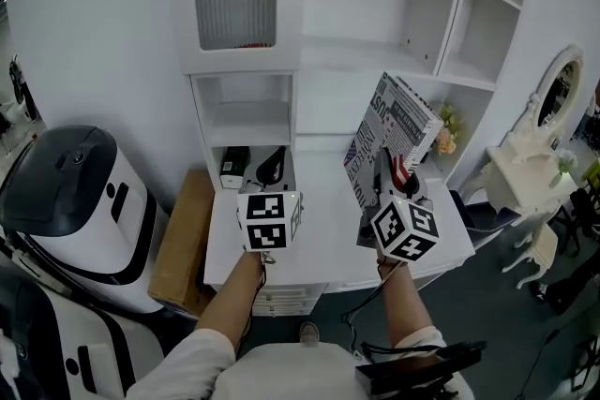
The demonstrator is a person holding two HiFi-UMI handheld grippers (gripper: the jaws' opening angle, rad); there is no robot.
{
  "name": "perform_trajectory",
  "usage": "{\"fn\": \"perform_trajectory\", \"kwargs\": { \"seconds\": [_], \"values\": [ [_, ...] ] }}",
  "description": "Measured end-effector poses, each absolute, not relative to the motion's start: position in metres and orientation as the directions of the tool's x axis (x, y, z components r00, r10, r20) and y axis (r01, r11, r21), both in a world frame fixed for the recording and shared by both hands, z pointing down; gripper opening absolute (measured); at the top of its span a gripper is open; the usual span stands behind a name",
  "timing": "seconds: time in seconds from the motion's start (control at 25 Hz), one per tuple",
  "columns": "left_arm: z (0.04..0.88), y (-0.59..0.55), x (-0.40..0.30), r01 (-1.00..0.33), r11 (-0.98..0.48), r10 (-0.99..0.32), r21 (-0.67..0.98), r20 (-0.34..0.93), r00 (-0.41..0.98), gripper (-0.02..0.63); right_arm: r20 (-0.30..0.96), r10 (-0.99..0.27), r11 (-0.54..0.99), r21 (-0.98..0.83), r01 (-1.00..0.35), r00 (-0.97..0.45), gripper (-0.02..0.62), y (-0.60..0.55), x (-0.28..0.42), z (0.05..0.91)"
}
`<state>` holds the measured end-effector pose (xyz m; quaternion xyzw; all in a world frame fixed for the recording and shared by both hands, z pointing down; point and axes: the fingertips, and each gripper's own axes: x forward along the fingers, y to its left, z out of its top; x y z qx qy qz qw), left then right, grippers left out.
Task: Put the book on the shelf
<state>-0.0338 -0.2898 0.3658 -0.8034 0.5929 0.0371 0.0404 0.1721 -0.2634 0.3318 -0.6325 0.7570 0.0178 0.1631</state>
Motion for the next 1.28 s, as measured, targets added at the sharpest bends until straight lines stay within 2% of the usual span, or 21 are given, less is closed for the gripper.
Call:
{"fn": "perform_trajectory", "kwargs": {
  "seconds": [0.64,1.28],
  "values": [
    [0.36,-0.388,-0.005,-0.971,-0.241,-0.967,0.003,-0.087,0.239,0.008,-0.259,-0.94,0.26,-0.124,-0.958,-0.222,0.17,-0.355,0.193,0.308],
    [0.353,-0.416,-0.022,-0.961,-0.277,-0.957,-0.008,-0.088,0.276,0.008,-0.242,-0.959,0.187,-0.156,-0.97,-0.146,0.17,-0.37,0.186,0.31]
  ]
}}
